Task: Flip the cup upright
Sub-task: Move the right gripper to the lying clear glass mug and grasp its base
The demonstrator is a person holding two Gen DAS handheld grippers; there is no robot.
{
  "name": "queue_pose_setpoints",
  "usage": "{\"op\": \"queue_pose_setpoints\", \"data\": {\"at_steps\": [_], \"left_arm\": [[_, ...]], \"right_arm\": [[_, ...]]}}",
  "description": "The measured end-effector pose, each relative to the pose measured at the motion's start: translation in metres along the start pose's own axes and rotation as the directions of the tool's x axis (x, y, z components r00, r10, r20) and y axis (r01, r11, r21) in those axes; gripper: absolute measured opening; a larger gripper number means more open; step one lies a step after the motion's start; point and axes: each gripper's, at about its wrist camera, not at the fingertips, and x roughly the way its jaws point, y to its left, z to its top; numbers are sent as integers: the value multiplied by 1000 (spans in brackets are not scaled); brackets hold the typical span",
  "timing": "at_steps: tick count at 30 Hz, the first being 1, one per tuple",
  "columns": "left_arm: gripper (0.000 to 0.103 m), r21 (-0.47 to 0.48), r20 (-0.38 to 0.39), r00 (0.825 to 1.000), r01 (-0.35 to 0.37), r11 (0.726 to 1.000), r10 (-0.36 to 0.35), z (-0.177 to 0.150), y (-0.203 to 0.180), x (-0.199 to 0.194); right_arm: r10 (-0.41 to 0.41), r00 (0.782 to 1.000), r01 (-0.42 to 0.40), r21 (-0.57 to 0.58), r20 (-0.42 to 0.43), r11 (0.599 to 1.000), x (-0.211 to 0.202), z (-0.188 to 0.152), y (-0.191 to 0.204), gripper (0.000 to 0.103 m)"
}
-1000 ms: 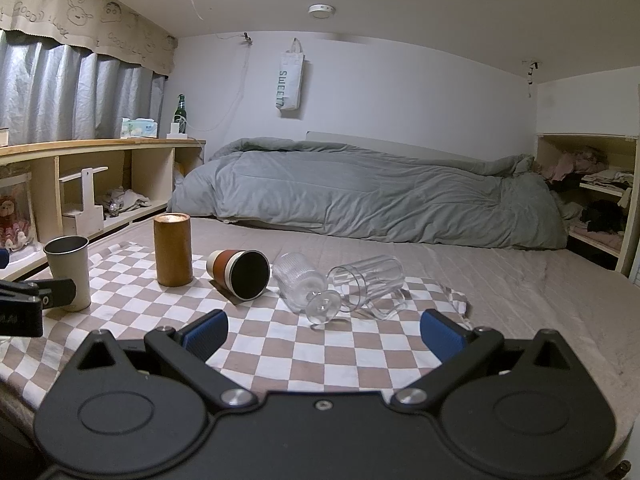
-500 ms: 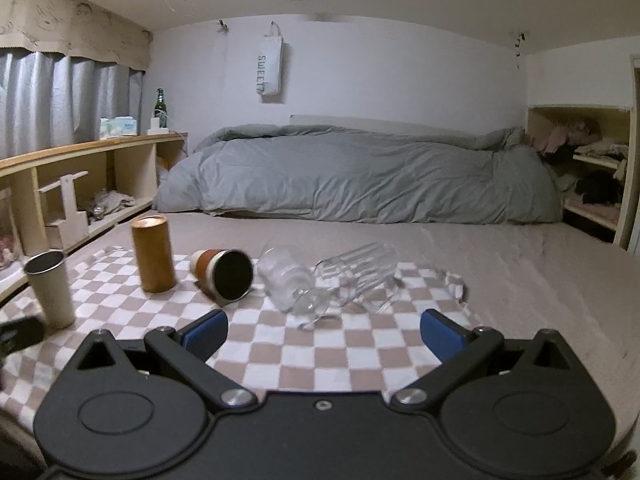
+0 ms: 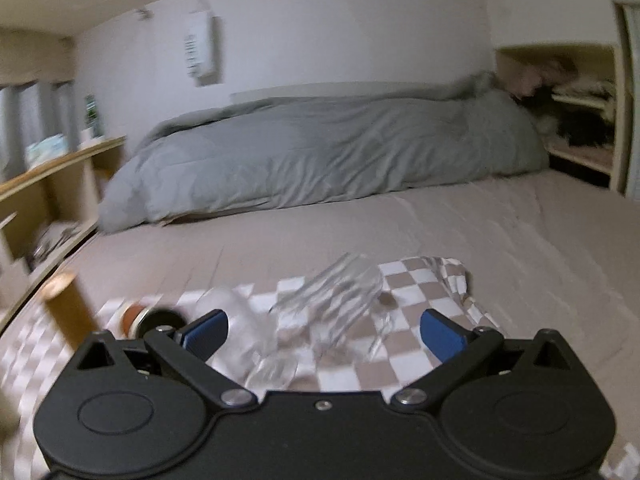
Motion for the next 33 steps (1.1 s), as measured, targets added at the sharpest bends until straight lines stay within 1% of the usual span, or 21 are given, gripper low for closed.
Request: {"op": "queue_pose_setpoints", "data": {"at_steps": [4, 6, 8, 9, 11, 12, 15, 16, 19, 23, 28, 33], "left_arm": [[103, -21, -22, 1000, -9, 1000, 8, 0, 12, -1], [103, -28, -34, 999, -13, 1000, 12, -1, 18, -2], [103, -34, -46, 999, -17, 999, 16, -2, 23, -3], [103, -36, -53, 998, -20, 999, 18, -2, 24, -2], [103, -40, -67, 998, -23, 999, 21, -4, 30, -2], [103, -43, -74, 997, -24, 999, 20, -5, 32, -1], [103, -55, -91, 996, -18, 998, 13, -5, 37, 1], [103, -59, -93, 996, -16, 998, 11, -4, 38, 1], [103, -77, -89, 996, 2, 997, -9, -3, 38, 0], [103, -89, -65, 997, 42, 995, -48, -1, 30, 1], [103, -69, -54, 995, 86, 994, -90, 1, 8, 6], [103, -60, -52, 991, 122, 991, -125, 4, -9, 14]], "right_arm": [[-37, 998, 43, 116, -47, 992, 52, 12, 3, 103], [-61, 995, 73, 168, -78, 983, 74, 12, 4, 98], [-76, 990, 100, 220, -115, 970, 97, 9, 4, 96], [-83, 988, 112, 241, -129, 964, 106, 7, 4, 94], [-89, 983, 132, 286, -159, 949, 119, 0, 1, 92], [-78, 981, 131, 317, -176, 939, 126, -3, -1, 92], [25, 979, 67, 435, -201, 898, 145, -10, -9, 89], [33, 977, 67, 452, -209, 889, 149, -12, -10, 88], [16, 969, 99, 446, -246, 890, 159, -18, -9, 80], [58, 966, 63, 444, -253, 894, 154, -17, -18, 78], [63, 962, 45, 383, -265, 923, 130, -18, -40, 76], [96, 947, 17, 348, -305, 937, 102, -26, -62, 74]]}}
